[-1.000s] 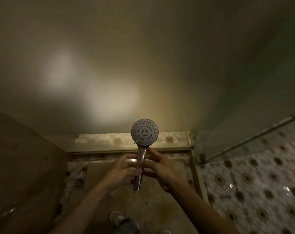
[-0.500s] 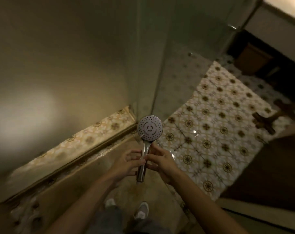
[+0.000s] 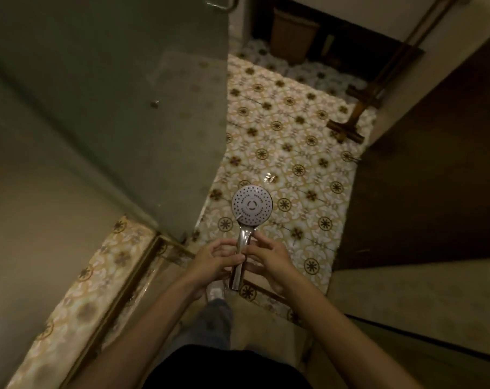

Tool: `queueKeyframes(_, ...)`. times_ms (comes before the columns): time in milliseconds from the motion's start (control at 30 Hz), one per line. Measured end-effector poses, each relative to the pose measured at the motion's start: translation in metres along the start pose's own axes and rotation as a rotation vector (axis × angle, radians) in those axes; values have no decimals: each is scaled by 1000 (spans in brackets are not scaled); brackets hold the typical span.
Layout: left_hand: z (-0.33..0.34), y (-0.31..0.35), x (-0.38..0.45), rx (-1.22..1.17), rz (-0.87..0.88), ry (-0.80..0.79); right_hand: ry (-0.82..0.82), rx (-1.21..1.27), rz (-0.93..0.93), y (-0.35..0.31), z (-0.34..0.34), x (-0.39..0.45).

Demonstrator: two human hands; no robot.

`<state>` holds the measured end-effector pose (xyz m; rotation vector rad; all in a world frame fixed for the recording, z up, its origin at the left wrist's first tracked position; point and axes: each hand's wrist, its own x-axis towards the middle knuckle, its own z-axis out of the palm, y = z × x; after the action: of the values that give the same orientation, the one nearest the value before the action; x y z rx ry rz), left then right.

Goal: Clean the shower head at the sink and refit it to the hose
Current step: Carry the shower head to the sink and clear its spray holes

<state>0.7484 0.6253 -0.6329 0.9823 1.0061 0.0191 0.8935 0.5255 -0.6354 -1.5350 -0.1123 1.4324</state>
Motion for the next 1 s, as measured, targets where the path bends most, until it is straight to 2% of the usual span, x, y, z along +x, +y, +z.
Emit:
queueKeyframes(167, 11, 60, 59, 72, -47, -136, 102, 67, -26, -45, -26, 34)
queueKeyframes(433, 59, 139, 167, 141, -93, -205, 207, 201, -26, -126, -87, 101)
queueKeyframes(700, 147, 245, 328, 154, -92, -202, 210, 232, -31, -245, -202, 220)
queueKeyframes(1000, 222, 370, 445, 161, -77, -274, 231, 215, -50, -388, -297, 297)
